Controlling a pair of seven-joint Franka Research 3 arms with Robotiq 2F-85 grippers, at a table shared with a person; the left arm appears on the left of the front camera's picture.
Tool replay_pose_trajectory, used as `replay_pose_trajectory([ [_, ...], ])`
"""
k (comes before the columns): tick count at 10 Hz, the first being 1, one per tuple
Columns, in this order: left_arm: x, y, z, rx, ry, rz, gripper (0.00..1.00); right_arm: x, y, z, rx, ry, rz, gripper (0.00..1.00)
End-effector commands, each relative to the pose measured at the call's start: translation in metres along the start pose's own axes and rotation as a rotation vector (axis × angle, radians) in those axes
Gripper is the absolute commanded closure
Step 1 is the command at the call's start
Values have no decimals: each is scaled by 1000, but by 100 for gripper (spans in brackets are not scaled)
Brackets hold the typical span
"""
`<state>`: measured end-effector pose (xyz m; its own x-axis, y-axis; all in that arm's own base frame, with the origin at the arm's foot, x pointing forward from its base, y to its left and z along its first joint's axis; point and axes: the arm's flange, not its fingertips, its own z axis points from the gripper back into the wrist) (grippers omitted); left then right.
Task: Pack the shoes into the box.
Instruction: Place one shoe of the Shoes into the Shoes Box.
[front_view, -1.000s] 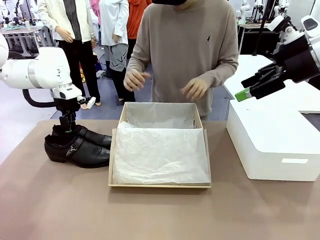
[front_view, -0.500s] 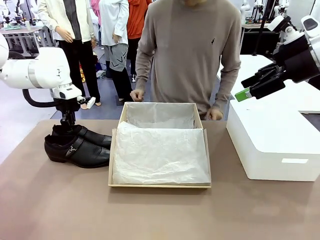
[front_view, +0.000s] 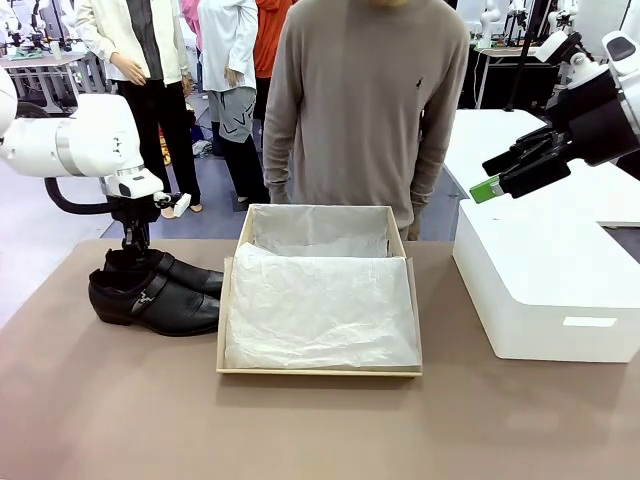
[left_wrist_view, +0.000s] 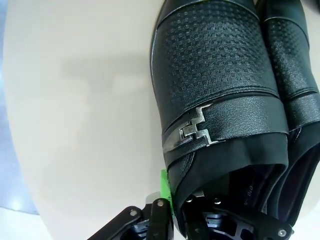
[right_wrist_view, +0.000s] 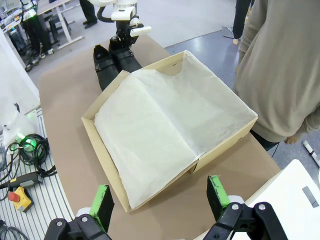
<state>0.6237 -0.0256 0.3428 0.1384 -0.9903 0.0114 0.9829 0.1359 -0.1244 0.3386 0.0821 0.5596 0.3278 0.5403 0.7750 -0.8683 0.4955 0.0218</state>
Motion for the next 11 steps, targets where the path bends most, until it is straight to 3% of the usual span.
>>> replay_pose_trajectory([
  [1, -3, -2, 5, 5, 46, 14, 100, 1, -4, -2, 13, -23, 24, 0],
  [7, -28, 0, 55, 41, -27, 49, 100, 1, -4, -2, 13, -23, 24, 0],
  [11, -39, 1, 95, 64, 12, 81, 100, 1, -4, -2, 13, -23, 24, 0],
])
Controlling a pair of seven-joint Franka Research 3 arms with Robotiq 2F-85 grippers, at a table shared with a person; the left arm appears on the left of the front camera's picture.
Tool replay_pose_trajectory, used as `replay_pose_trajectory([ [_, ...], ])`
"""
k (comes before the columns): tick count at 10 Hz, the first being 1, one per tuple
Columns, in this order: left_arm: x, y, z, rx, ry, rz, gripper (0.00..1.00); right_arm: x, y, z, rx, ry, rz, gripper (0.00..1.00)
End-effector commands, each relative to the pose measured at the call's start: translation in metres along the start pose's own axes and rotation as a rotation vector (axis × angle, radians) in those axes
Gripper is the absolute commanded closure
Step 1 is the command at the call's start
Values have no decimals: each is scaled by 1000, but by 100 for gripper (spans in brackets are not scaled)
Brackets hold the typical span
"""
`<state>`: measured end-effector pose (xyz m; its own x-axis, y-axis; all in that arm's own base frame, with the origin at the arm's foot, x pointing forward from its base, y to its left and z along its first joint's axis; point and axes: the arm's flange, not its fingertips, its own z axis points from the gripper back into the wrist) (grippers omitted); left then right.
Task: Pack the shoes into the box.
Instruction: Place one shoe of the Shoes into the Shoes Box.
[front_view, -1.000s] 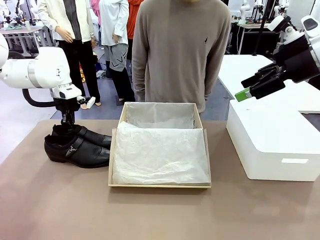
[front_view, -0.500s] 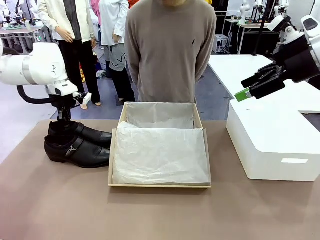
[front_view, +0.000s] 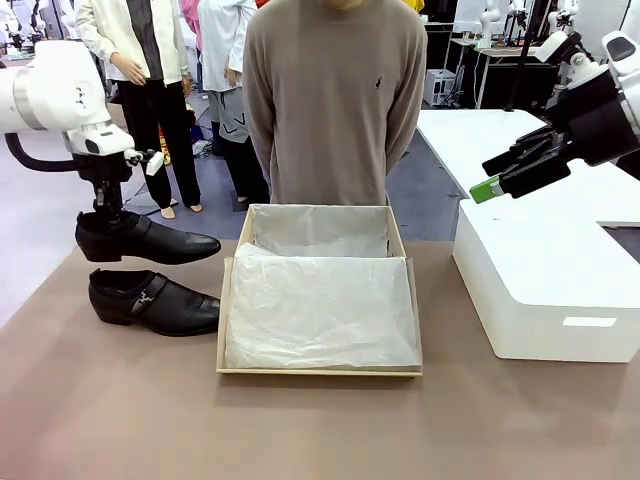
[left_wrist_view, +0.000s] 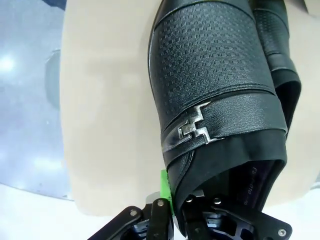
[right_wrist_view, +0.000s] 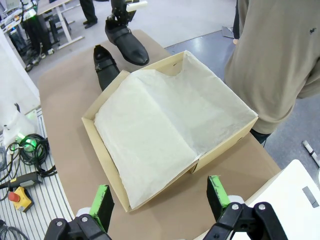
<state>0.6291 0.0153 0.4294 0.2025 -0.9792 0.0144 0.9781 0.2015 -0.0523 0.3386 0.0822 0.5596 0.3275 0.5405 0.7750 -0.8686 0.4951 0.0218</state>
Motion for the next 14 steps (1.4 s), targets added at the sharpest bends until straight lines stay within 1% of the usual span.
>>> replay_pose_trajectory([
  [1, 1, 2, 19, -12, 26, 35, 100, 1, -4, -2, 13, -23, 24, 0],
  [4, 10, -11, 62, -1, 18, 30, 100, 1, -4, -2, 13, -23, 24, 0],
  [6, 31, -27, 85, -43, 8, 36, 100, 1, -4, -2, 13, -23, 24, 0],
  [10, 106, -48, 114, -35, 15, -16, 100, 1, -4, -2, 13, -23, 24, 0],
  [14, 161, -59, 119, -28, -16, -40, 100, 1, -4, -2, 13, -23, 24, 0],
])
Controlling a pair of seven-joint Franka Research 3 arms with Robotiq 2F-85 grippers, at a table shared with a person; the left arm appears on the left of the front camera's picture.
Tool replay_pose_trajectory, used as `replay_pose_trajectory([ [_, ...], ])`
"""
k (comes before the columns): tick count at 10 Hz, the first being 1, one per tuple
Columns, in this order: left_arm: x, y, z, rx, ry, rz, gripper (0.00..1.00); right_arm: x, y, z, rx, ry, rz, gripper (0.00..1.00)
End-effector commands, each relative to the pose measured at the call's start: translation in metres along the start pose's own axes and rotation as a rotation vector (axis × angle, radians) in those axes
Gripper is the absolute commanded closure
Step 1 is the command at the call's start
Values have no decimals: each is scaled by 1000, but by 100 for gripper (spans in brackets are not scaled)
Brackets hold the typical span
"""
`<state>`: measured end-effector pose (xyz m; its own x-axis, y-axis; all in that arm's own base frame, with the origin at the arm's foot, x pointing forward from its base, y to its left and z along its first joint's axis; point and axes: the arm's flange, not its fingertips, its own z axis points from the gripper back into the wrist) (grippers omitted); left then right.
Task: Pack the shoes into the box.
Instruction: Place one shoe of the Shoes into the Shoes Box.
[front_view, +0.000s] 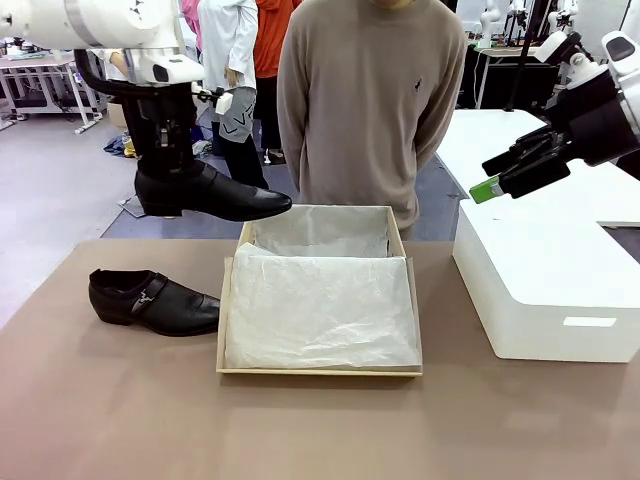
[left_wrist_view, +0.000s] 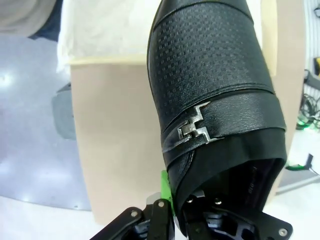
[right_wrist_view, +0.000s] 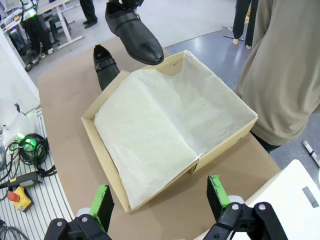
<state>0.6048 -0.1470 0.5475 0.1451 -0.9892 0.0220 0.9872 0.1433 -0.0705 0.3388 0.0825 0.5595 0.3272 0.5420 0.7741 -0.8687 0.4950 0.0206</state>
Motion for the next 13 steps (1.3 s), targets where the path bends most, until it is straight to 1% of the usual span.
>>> replay_pose_trajectory([
  [1, 15, 2, 5, -7, -15, 17, 100, 1, -4, -2, 14, -24, 23, 0],
  [2, 20, 1, 3, -9, -21, 26, 100, 1, -4, -2, 14, -24, 23, 0],
  [3, 20, -1, 2, -5, -49, 18, 100, 1, -4, -2, 14, -24, 23, 0],
  [4, 18, -1, -3, -3, -5, -3, 100, 1, -4, -2, 14, -24, 23, 0],
  [10, 21, 0, -6, -9, -9, 0, 100, 1, -4, -2, 14, -24, 23, 0],
  [13, 70, 11, 8, 10, -14, -41, 100, 1, -4, -2, 14, -24, 23, 0],
])
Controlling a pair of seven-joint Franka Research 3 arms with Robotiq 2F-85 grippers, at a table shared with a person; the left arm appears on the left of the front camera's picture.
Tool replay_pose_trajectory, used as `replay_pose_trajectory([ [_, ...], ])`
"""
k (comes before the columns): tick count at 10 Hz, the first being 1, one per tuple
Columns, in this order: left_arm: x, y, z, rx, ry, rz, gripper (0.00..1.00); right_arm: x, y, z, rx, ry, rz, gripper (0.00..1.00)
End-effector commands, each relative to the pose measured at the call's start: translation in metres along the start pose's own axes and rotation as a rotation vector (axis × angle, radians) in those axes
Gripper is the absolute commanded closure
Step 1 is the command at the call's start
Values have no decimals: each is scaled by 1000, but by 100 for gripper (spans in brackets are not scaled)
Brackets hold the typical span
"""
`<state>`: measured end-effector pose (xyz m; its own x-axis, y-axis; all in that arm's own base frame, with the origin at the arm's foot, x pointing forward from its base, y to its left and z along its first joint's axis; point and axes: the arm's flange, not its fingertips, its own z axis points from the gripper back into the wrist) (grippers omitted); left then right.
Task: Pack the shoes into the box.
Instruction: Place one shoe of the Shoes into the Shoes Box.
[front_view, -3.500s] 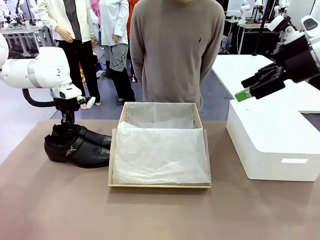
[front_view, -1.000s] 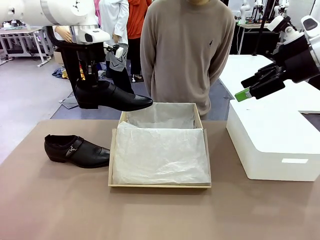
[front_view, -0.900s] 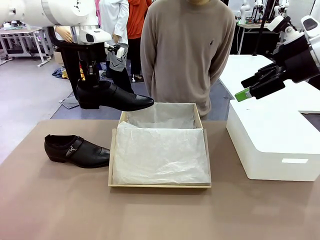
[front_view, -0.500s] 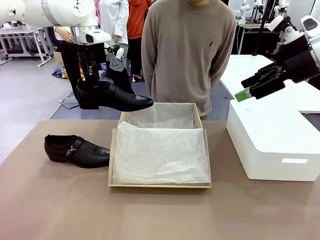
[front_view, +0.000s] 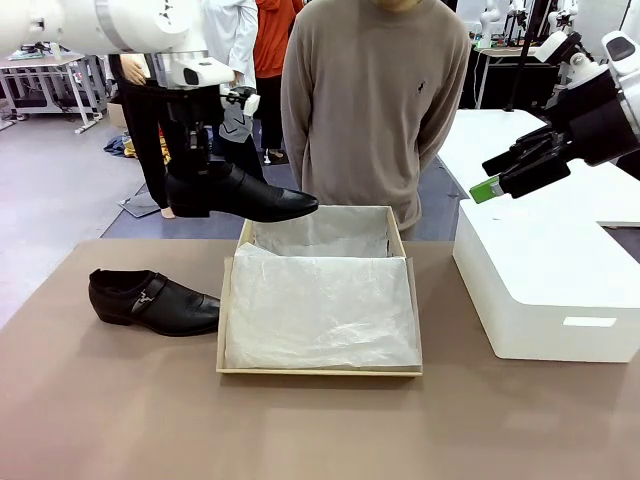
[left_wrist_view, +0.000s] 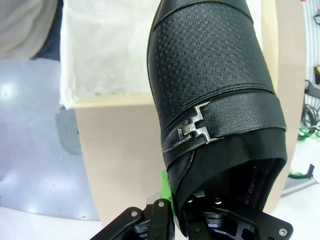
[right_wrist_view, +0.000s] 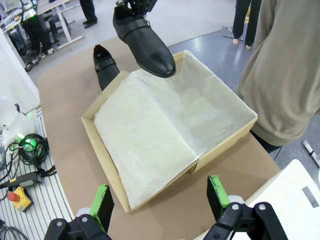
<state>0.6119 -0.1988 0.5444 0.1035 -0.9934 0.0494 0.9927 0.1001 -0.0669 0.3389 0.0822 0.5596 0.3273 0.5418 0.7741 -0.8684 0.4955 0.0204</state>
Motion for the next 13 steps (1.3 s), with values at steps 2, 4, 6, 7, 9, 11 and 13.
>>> replay_pose_trajectory([
  [2, 50, 19, 11, -17, 5, 28, 100, 1, -3, -2, 14, -24, 23, 0],
  [4, 77, 23, 2, 7, 5, 34, 100, 1, -3, -2, 14, -24, 23, 0],
  [6, 102, 26, -15, 36, -7, 10, 100, 1, -3, -2, 14, -24, 23, 0],
  [7, 109, 28, -24, 53, -10, 2, 100, 1, -3, -2, 14, -24, 23, 0],
  [9, 122, 35, -37, 58, -9, -8, 100, 1, -3, -2, 14, -24, 23, 0],
  [11, 125, 46, -47, 78, -5, -12, 100, 1, -3, -2, 14, -24, 23, 0],
  [13, 123, 56, -55, 85, -10, -4, 100, 1, -3, -2, 14, -24, 23, 0],
])
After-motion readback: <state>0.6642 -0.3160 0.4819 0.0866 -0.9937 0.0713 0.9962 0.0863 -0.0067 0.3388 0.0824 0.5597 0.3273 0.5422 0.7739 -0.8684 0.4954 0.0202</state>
